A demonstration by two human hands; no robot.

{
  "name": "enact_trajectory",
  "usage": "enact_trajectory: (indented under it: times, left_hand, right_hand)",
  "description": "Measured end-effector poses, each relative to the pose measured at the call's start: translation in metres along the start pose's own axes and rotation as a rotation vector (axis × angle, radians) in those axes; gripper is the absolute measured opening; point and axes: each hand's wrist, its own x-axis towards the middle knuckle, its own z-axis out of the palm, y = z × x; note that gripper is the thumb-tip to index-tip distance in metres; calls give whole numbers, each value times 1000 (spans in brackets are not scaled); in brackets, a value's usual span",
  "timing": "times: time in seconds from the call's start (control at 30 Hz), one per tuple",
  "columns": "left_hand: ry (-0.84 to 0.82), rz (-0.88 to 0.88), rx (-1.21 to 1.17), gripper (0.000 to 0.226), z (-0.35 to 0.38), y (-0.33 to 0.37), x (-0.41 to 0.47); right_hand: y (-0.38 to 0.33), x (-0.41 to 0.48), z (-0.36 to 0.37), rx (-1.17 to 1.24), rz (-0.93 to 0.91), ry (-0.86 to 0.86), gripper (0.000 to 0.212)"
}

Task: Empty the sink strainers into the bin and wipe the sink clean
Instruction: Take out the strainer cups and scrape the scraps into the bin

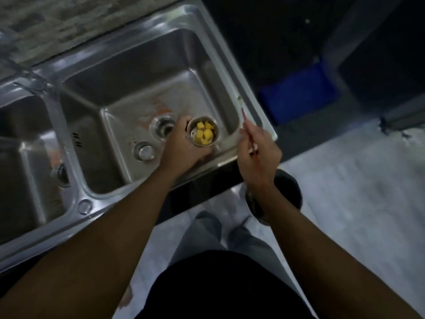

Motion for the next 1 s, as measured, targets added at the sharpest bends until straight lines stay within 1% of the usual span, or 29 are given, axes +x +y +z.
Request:
enact_trajectory:
  times: [0.07,0.17,0.3,0.4,0.5,0.67,0.83,0.93,1.0]
  left_hand:
    - [-43,51,-22,73,32,25,-11]
    - [-132,149,-72,73,87,63,-30]
    - [-322,235,-87,81,157,94,-55]
    - [-447,219,-16,85,203,98,-70]
    - [-540,187,52,85,242,85,-77]
    - [-647,133,220,88,297,42,-66]
    - [-749,130,363,86,334,-8,-45]
    - [-801,140,432,83,352,-35,-36]
    - [-838,153,470,82,363,-49,-32]
  right_hand:
    - [18,-3,-41,18,7,172,27]
    - [55,-14,-102,-13,70,315,29]
    - [104,-42,-166,-154,130,363,26]
    - [138,-68,-193,-196,206,383,25]
    - [166,-91,-208,-232,271,345,24]
    - [204,-120,-212,-168,395,266,24]
    - [240,-138,-200,-134,446,230,20]
    - [256,-143,-183,-57,486,142,20]
    - [263,-144,-167,21,546,61,24]
